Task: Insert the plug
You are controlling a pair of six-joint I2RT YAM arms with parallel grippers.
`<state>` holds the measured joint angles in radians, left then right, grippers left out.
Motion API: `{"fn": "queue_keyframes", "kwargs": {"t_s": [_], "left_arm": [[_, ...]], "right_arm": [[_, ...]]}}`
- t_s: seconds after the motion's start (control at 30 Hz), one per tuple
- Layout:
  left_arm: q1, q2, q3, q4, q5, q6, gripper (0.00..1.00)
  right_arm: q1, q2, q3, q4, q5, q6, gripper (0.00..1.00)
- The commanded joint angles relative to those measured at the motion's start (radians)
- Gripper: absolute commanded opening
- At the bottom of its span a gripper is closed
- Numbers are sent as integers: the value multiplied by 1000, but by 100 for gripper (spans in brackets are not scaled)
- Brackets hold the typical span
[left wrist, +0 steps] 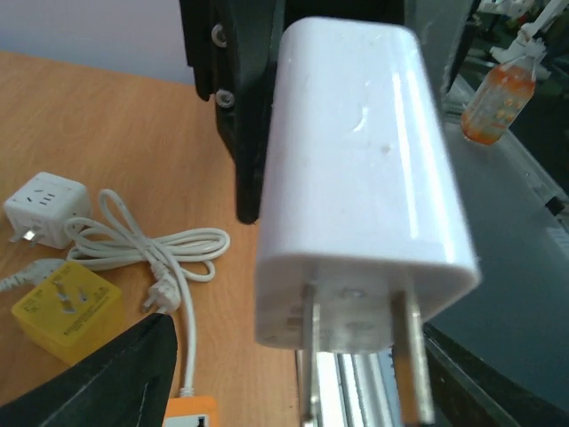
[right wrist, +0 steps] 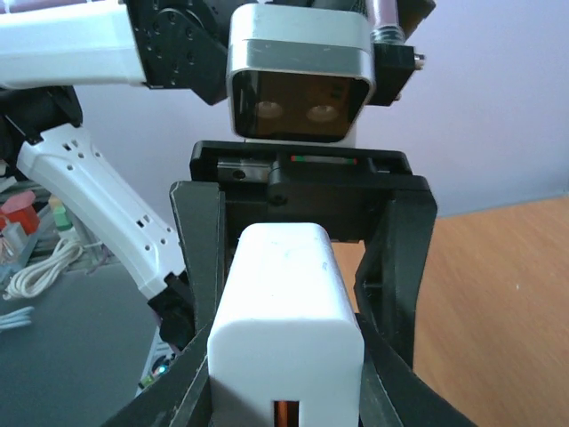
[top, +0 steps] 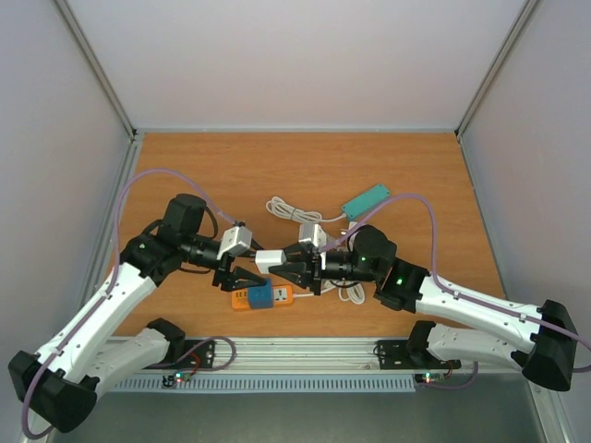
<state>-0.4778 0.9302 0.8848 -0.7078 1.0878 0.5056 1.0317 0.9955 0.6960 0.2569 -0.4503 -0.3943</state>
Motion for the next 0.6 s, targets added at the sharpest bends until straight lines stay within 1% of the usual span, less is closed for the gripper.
{"fn": "queue_keyframes", "kwargs": {"t_s": [0.0, 0.1, 0.2, 0.23, 0.33, 0.37, 0.4, 0.5, 0.57], "left_arm": [[4, -51, 20, -10, 78, 7, 64], [4, -73, 16, -7, 87, 9, 59], [4, -81, 12, -20, 95, 24, 57], [4, -83, 9, -24, 93, 35, 55], [4, -80, 3, -42, 82, 70, 45], [4, -78, 3, -47, 79, 79, 40], [4, -77, 4, -51, 77, 90, 36], [4, -80, 7, -49, 75, 100, 32], [3, -84, 5, -45, 74, 102, 26]], "right_arm": [[7, 29, 0, 108, -33, -25, 1], [7, 45, -5, 126, -41, -15, 1], [7, 57, -8, 143, -42, -5, 1], [7, 61, -7, 149, -44, -2, 1], [7, 66, -14, 174, -55, 10, 1], [7, 70, -12, 178, -57, 14, 1], [7, 78, -11, 181, -60, 17, 1], [7, 104, -2, 179, -68, 30, 1], [7, 115, 1, 177, -65, 40, 2]]}}
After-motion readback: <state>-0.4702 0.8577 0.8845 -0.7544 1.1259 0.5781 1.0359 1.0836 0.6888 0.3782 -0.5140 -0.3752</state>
